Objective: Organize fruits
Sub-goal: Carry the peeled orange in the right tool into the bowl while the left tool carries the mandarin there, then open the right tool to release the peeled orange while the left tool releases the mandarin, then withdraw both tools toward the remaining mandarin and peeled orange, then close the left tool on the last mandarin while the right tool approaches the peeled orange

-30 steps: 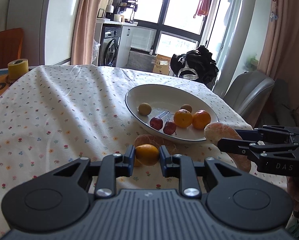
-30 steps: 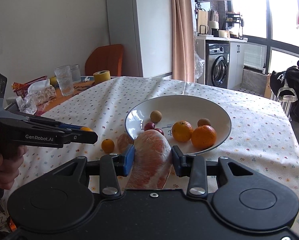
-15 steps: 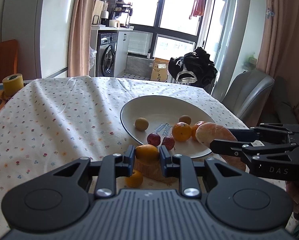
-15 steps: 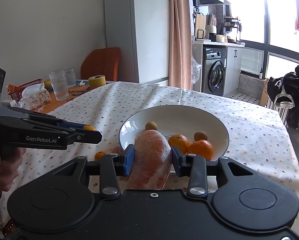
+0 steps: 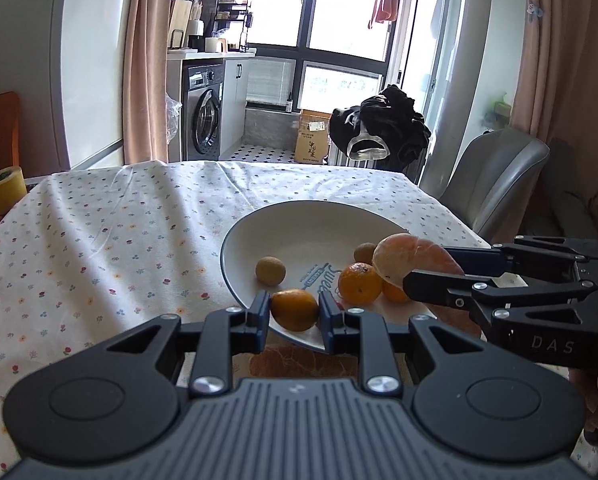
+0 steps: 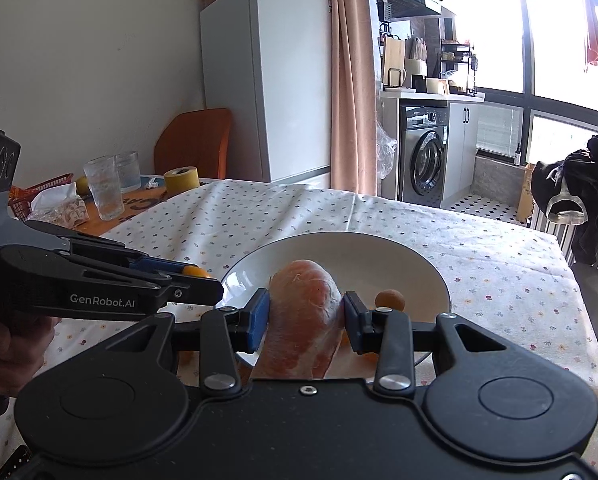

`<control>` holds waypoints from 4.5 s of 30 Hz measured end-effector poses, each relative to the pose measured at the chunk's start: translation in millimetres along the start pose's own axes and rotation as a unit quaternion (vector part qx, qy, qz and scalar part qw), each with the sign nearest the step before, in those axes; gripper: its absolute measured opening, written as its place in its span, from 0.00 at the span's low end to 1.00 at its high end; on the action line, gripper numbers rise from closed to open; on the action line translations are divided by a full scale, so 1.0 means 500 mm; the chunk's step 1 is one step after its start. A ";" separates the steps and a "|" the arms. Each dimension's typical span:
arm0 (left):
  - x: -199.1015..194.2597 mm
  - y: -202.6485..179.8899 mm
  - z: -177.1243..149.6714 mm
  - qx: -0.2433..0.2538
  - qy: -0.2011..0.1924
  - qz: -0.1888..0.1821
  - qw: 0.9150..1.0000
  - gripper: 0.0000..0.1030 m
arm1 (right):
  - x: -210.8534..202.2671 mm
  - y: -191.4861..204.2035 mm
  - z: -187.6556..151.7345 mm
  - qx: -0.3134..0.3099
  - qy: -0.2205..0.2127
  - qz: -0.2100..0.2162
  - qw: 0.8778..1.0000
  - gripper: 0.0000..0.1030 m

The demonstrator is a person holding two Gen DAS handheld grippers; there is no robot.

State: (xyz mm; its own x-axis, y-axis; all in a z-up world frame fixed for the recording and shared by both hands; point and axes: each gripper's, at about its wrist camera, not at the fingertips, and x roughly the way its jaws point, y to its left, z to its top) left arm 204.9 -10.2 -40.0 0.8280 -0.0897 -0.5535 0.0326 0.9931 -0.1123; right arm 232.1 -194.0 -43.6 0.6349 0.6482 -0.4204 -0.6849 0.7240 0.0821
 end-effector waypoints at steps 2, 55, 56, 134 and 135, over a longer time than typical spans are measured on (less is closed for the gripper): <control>0.010 -0.003 0.004 0.002 0.003 -0.001 1.000 0.24 | 0.004 -0.005 0.004 0.001 -0.003 -0.001 1.000 0.37; -0.013 0.096 -0.037 -0.083 0.018 0.032 0.996 0.37 | 0.033 0.004 -0.029 0.000 0.053 -0.023 0.998 0.47; -0.015 0.096 -0.039 -0.083 0.018 0.032 0.996 0.37 | 0.034 0.003 -0.031 -0.001 0.055 -0.030 0.998 0.47; -0.038 0.119 -0.122 -0.078 0.032 0.025 0.996 0.22 | 0.077 0.113 -0.084 -0.012 0.100 0.053 0.994 0.46; -0.040 0.121 -0.123 -0.079 0.031 0.025 0.996 0.22 | 0.076 0.114 -0.083 -0.012 0.100 0.056 0.993 0.46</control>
State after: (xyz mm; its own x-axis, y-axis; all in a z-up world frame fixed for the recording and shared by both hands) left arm 155.7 47.3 -86.4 0.7899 -0.0497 -0.6112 -0.1006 0.9727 -0.2092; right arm 202.2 -137.8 -92.6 0.4724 0.6629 -0.5809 -0.7567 0.6430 0.1184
